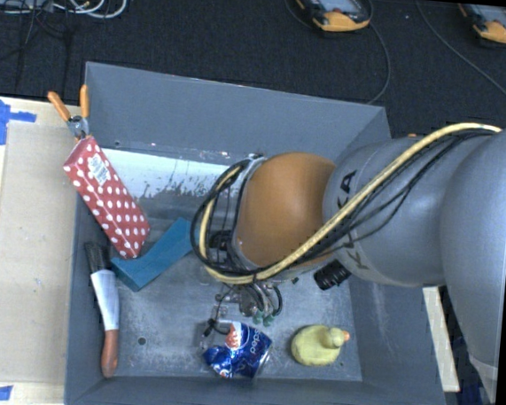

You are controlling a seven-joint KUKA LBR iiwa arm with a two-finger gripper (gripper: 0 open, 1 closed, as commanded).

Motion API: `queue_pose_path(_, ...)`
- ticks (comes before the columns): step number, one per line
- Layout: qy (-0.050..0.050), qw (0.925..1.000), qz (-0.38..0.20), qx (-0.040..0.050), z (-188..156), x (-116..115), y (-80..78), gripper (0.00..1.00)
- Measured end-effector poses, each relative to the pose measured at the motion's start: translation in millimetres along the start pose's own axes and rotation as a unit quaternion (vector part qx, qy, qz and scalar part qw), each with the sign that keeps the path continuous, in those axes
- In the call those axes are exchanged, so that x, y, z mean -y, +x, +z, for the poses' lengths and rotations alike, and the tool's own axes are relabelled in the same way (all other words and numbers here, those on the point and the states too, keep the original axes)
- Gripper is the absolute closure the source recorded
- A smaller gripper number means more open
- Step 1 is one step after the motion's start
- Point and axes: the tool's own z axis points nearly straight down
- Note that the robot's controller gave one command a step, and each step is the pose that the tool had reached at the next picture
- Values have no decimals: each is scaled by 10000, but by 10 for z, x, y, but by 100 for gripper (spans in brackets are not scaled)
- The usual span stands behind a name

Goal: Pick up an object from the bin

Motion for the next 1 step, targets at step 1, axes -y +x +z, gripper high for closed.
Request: queue_pose_path(1,-6,10000,18,36,-45,6,-16,0)
